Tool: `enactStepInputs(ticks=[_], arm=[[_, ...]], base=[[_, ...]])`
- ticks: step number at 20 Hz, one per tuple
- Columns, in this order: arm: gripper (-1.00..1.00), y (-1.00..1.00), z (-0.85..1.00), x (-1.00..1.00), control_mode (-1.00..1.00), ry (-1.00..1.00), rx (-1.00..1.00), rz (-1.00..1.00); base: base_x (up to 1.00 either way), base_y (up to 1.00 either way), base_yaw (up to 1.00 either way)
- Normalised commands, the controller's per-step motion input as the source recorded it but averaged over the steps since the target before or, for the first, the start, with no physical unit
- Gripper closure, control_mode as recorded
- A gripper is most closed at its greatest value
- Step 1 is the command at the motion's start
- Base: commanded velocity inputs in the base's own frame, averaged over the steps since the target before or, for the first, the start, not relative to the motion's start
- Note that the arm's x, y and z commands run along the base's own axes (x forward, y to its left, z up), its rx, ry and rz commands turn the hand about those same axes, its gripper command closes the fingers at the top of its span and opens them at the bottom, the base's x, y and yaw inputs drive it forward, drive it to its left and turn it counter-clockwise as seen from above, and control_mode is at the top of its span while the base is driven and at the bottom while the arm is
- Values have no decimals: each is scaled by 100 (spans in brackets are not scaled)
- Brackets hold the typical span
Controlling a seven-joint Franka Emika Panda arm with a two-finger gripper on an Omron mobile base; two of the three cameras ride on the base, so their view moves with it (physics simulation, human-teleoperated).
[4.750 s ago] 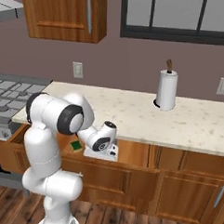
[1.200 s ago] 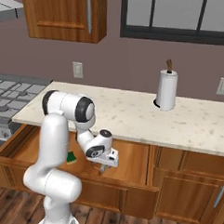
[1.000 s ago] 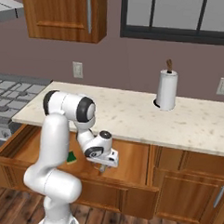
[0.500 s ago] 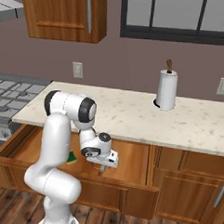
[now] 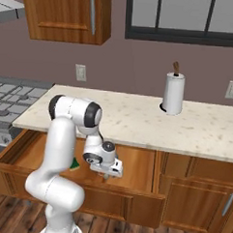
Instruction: Restock the sink supplies by placing the sponge and soap dispenser on the counter and next to the sink. Make sure the soap dispenser is upright.
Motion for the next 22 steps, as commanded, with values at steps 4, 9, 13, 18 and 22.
enactStepInputs(ticks=[4, 9, 13, 18, 22], arm=[[100, 0, -9, 0, -100, -1, 0, 0], [100, 0, 0, 0, -100, -1, 0, 0], [100, -8, 23, -9, -100, 0, 0, 0], [100, -23, 75, -32, -100, -3, 0, 2], [100, -10, 91, -34, -100, -4, 0, 16]], base=[[0, 0, 0], [0, 0, 0], [0, 0, 0], [0, 0, 0], [0, 0, 0]])
